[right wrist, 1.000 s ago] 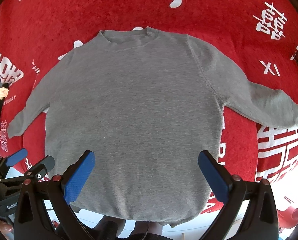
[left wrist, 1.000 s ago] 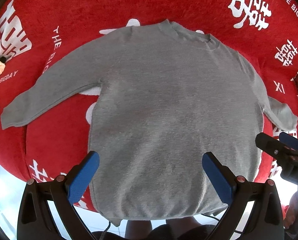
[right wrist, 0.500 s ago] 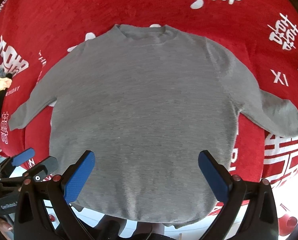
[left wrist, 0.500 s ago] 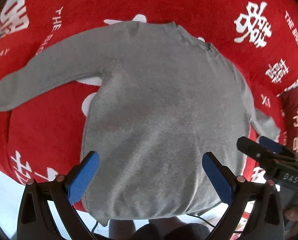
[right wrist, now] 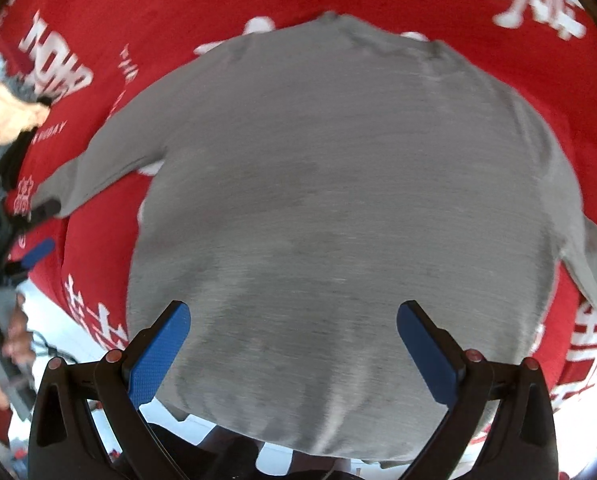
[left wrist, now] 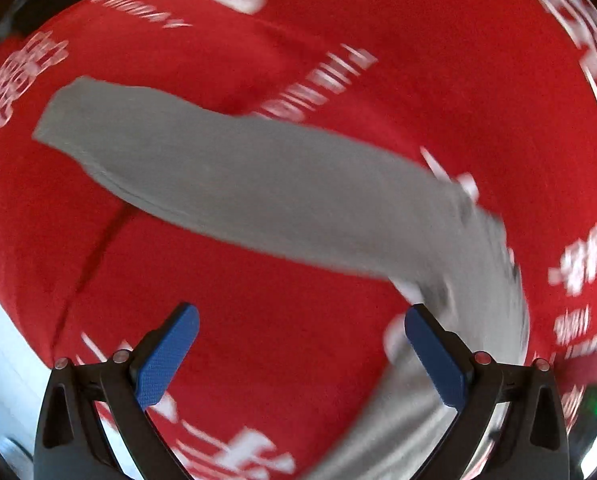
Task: Fold small clothes
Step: 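Grasp the sweater sleeve cuff with the left gripper and lift it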
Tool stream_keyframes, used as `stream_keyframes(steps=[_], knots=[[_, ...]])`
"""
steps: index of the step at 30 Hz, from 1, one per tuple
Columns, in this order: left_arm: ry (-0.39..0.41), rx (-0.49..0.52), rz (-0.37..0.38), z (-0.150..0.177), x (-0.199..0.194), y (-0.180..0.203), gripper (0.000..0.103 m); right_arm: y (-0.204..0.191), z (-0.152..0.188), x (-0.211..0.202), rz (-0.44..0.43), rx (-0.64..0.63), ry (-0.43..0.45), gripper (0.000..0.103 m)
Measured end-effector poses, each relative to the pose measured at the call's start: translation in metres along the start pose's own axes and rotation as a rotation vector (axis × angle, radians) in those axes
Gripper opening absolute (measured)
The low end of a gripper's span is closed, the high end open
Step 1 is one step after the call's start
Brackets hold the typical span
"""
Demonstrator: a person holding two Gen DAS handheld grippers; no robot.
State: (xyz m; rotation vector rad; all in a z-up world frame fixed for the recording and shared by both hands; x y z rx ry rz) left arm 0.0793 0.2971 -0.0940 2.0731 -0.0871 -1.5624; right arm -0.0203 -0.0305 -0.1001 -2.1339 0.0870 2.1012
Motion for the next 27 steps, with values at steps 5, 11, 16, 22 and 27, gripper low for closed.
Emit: stream_keyframes(steps=[5,11,16,22,27], knots=[[0.064,-0.202,0.081,-0.028,0.012,-0.072,0.103,-0.031,-0.007,0.011,-0.025,-0.061,-0.009,0.103],[0.112,-0.308,0.187,-0.044,0.028,-0.11,0.103,-0.06,-0.02,0.022,-0.051,-0.117,-0.023,0.103],[0.133,-0.327,0.254,-0.058,0.033,-0.111,0.102,-0.077,-0.028,0.026,-0.058,-0.144,-0.033,0.103],[0.141,-0.358,0.175,-0.067,0.04,-0.113,0.028,-0.085,-0.032,0.021,-0.075,-0.153,-0.029,0.103],[0.176,-0.281,0.116,-0.068,0.026,-0.105,0.007,-0.086,-0.033,0.018,-0.102,-0.14,-0.031,0.1]])
Point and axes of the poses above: each gripper's, at about its wrist camera, not at the fingertips, and x roughly the way its jaws point, y to its right, z to its underside, the point moved 1 cm from there along x, roughly the way its jaws point, and after that the axes turned 5 degrees about z, right-handed, at the moved point
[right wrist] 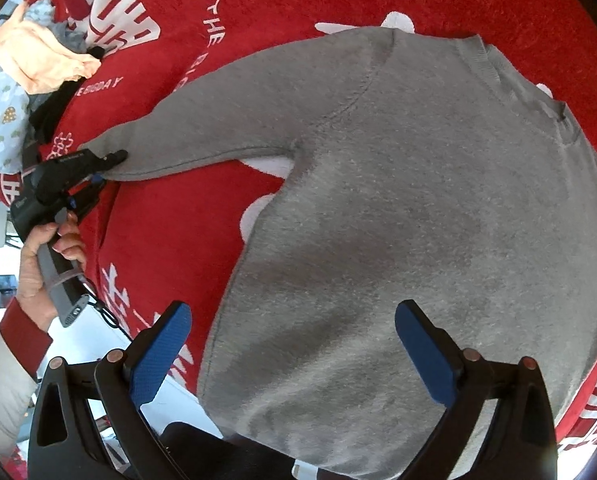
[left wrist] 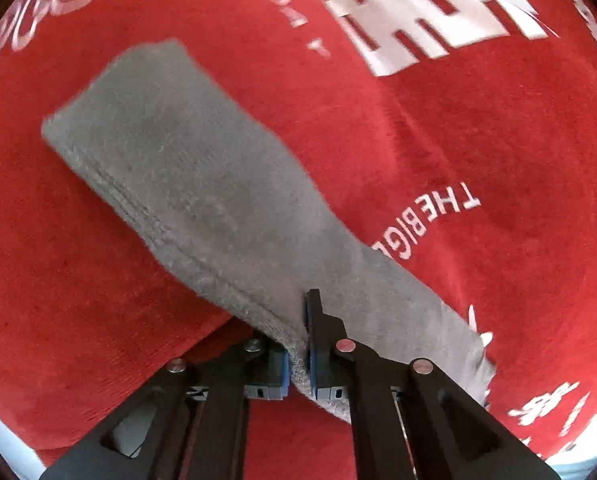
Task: Fold small clothes
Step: 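Grasp the sweater sleeve cuff with the left gripper and lift it, then fold the held sleeve across the sweater body and open the left gripper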
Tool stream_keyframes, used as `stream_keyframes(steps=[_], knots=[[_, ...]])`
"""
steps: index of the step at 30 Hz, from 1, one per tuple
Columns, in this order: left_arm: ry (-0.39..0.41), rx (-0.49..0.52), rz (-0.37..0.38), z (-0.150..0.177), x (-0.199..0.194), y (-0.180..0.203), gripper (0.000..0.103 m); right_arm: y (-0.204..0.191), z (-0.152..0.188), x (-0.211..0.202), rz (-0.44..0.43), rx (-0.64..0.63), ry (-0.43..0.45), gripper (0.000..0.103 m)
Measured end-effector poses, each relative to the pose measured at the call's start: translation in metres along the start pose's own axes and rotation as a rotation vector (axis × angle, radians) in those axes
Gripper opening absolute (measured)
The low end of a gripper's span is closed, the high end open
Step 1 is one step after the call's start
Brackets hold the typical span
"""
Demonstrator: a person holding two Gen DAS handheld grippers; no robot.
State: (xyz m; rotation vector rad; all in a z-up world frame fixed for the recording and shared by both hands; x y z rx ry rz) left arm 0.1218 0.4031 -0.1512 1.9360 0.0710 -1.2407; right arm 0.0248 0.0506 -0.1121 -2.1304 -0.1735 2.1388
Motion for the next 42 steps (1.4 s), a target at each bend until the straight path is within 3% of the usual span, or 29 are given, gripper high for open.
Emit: stream_keyframes(steps=[4,11,16,21,25,28,30,32,33,35,37,39,42], knots=[[0.035,0.13,0.031,-0.001,-0.014,0.041,0.007,0.007,0.003,-0.006,-0.012,0.027,0.007,0.099],[0.036,0.377,0.2,0.019,-0.035,0.154,0.007,0.042,0.014,-0.025,-0.018,0.107,0.05,0.099],[-0.043,0.579,0.342,0.078,-0.022,0.263,0.007,0.091,0.029,-0.048,-0.005,0.193,0.083,0.099],[-0.173,0.735,0.389,0.179,0.021,0.349,0.007,0.163,0.048,-0.07,0.024,0.288,0.124,0.099],[-0.286,0.859,0.308,0.264,0.075,0.379,0.007,0.224,0.076,-0.076,0.043,0.398,0.13,0.099],[-0.345,0.941,0.169,0.314,0.113,0.377,0.007,0.262,0.098,-0.07,0.057,0.457,0.106,0.099],[-0.362,0.974,0.098,0.333,0.125,0.371,0.007,0.281,0.109,-0.065,0.067,0.479,0.088,0.099],[-0.367,0.982,0.074,0.339,0.122,0.366,0.008,0.291,0.115,-0.062,0.072,0.49,0.079,0.099],[-0.367,0.994,0.054,0.34,0.117,0.364,0.013,0.296,0.116,-0.061,0.074,0.492,0.077,0.099],[-0.345,1.008,0.028,0.334,0.105,0.362,0.067,0.299,0.11,-0.062,0.079,0.483,0.084,0.099],[-0.272,1.013,-0.001,0.313,0.085,0.356,0.075,0.292,0.098,-0.067,0.081,0.453,0.106,0.099],[-0.232,1.016,-0.035,0.293,0.07,0.35,0.074,0.282,0.081,-0.07,0.081,0.407,0.138,0.099],[-0.167,0.953,-0.112,0.236,0.057,0.328,0.074,0.255,0.046,-0.071,0.093,0.283,0.194,0.099]])
Point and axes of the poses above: each gripper's, at about its wrist camera, not at the fingertips, and x roughly the way its jaws point, y to its right, z to its underside, the point moved 1 cm from there along x, roughly the way its jaws point, and after that the axes turned 5 degrees about z, right-handed, at the moved point
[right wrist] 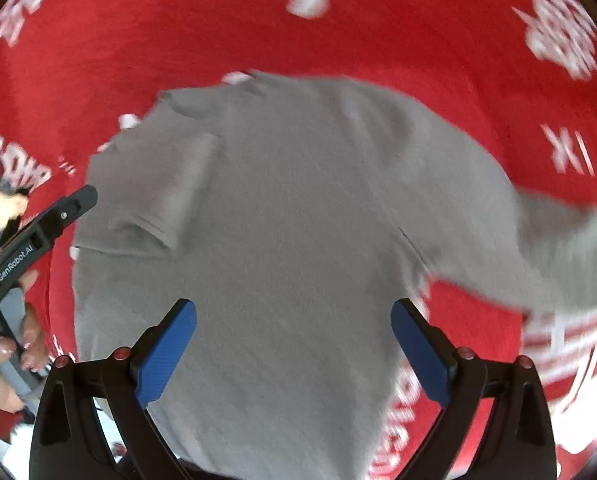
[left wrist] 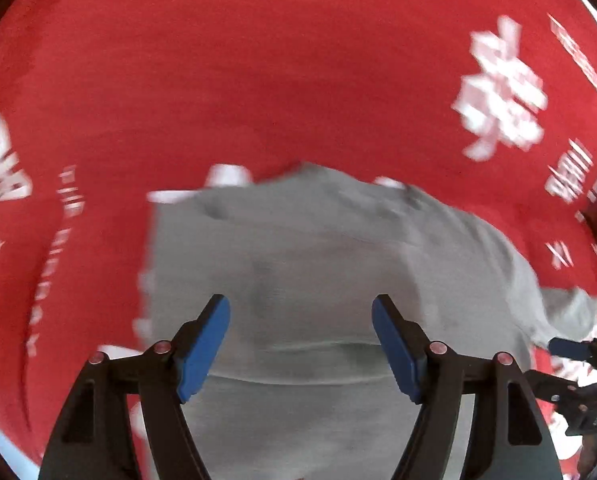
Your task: Fold small clothes
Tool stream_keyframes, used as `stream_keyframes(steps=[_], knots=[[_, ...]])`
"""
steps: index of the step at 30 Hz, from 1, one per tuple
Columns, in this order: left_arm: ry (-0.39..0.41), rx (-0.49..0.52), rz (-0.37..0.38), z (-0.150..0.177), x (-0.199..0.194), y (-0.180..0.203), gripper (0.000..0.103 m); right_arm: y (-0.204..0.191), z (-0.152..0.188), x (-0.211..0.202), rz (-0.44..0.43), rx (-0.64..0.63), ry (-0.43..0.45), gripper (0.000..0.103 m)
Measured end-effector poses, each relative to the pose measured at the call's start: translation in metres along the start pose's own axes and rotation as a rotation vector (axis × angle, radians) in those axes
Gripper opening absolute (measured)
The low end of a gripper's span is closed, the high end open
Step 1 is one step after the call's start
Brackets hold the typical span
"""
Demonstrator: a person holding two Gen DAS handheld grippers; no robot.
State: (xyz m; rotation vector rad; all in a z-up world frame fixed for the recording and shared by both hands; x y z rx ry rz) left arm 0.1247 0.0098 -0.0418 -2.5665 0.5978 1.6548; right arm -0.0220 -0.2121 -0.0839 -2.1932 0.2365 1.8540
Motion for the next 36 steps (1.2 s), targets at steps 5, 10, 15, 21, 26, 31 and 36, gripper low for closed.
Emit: stream_keyframes(steps=[5,10,15,21,26,31,36], knots=[[-0.074,-0.063,-0.104,-0.012,0.025,-0.066,0.074,-0.092,-0.029,0.017,0.076,-0.379,0.115,0.099],[-0.148,-0.059,-0.169,-0.01,0.065,-0.092,0.074,-0.145,-0.029,0.056,0.244,-0.657,0.129,0.097],[-0.152,-0.113,-0.174,-0.003,0.074,-0.103,0.074,-0.119,-0.059,0.062,0.258,-0.525,0.133,0.02],[-0.187,-0.188,-0.09,-0.007,0.081,-0.117,0.074,0.023,-0.07,0.057,-0.094,0.205,0.041,0.066],[-0.19,-0.23,-0.014,-0.015,0.087,-0.124,0.074,0.067,-0.052,0.067,-0.274,0.409,0.016,0.073],[-0.182,-0.204,0.012,-0.022,0.09,-0.117,0.033,0.07,-0.062,0.071,-0.292,0.474,0.004,0.03],[-0.146,-0.208,-0.067,-0.03,0.076,-0.125,0.01,0.067,-0.087,0.053,-0.372,0.441,0.095,0.006]])
Point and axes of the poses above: each gripper's, at about its wrist camera, not at the fingertips, and x roughly the way its jaws point, y to its right, z to its underside, the point moved 1 cm from there along x, roughly the way its jaws point, and after that the axes turned 5 degrees about z, right-handed, at the moved point
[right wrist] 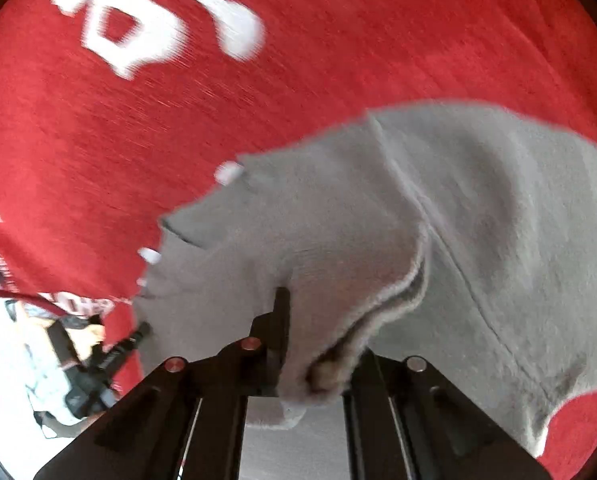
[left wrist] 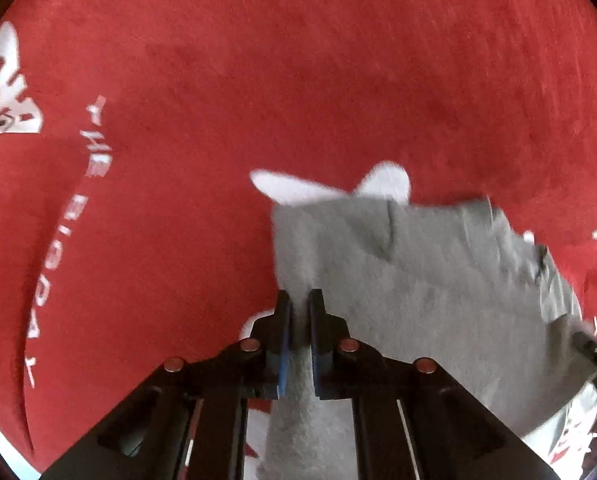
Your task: Fold small clothes
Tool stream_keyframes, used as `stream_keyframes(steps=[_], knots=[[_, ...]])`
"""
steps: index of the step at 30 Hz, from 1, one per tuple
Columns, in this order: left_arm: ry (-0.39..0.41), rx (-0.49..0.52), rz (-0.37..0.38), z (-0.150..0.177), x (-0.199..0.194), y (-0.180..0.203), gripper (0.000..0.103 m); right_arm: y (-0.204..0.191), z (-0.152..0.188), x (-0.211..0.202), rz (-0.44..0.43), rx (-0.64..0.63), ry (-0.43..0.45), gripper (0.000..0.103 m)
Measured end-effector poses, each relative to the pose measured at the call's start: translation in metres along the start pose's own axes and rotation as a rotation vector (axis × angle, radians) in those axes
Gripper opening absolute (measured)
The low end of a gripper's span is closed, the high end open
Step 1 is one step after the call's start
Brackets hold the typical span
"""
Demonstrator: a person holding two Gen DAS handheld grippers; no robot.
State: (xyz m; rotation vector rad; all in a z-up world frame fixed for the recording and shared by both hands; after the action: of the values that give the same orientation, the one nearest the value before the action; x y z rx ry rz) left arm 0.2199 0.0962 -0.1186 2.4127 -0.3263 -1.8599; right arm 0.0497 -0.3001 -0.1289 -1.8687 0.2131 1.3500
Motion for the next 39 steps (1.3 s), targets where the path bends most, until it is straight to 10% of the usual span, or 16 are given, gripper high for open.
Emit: stream_keyframes(steps=[10,12,14,31,39], knots=[[0.008,-0.053,-0.103,0.01,-0.012,-0.039,0.01,0.029,-0.005,0.023,0.161,-0.116,-0.068,0.021],[-0.003,-0.004,-0.074,0.014,-0.02,-0.028,0.021,0.034,0.002,0.008,0.156,-0.11,-0.049,0.043],[0.001,0.024,-0.063,0.025,-0.032,-0.02,0.064,0.038,0.01,-0.006,0.158,-0.102,-0.046,0.065],[-0.107,0.267,0.132,0.083,-0.024,0.189,0.065,0.197,0.084,-0.12,0.15,0.322,0.056,0.065],[-0.133,0.476,0.071,0.13,0.011,0.289,0.069,0.294,0.092,-0.172,0.136,0.529,0.183,0.065]])
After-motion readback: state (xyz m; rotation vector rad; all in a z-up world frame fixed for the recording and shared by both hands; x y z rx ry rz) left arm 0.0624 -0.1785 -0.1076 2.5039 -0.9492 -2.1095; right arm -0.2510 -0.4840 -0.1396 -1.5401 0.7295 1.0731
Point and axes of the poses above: each gripper's, at about its wrist camera, not at the fingertips, and x roughly the way its jaws point, y to its right, z to its underside, the point moved 1 cm from there along x, roughly the way its jaws point, and after that the axes turned 5 degrees about z, right-handed, at the moved point
